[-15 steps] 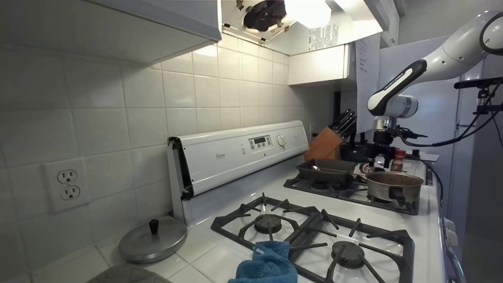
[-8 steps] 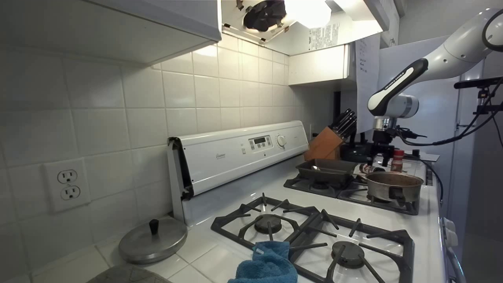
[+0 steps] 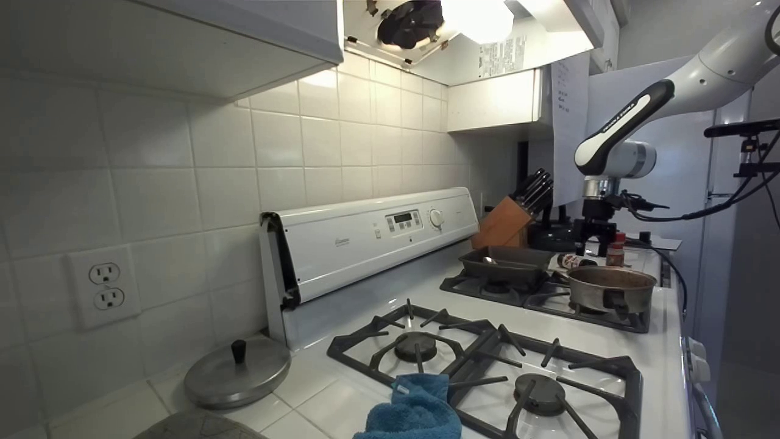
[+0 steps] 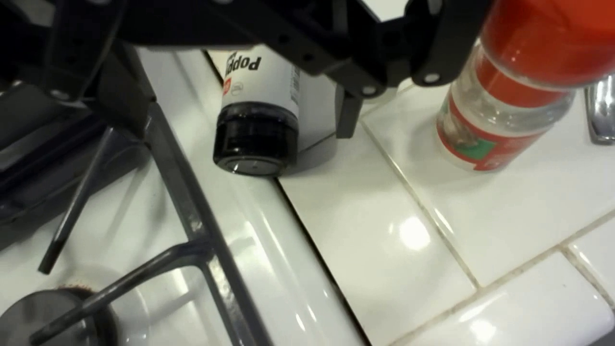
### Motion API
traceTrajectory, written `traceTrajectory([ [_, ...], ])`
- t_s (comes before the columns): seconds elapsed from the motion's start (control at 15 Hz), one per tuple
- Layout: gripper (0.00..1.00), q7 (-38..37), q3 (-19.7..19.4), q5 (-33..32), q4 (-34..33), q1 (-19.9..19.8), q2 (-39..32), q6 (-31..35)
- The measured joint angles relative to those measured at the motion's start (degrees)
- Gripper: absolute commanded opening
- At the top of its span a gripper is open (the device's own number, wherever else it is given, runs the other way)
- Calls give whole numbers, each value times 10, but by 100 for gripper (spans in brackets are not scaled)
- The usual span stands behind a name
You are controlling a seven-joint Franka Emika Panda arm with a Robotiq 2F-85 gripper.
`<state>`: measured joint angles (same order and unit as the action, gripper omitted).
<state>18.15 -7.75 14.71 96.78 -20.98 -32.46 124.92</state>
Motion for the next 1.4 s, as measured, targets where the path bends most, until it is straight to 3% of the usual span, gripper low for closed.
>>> traceTrajectory([
  [0.27,100,31,1,-2,57,0,34,30],
  [0.6,100,61,7,-2,111,0,51,120],
  [1.07,100,61,8,-3,112,0,49,132],
  [1.4,100,60,8,-37,139,8,47,219],
])
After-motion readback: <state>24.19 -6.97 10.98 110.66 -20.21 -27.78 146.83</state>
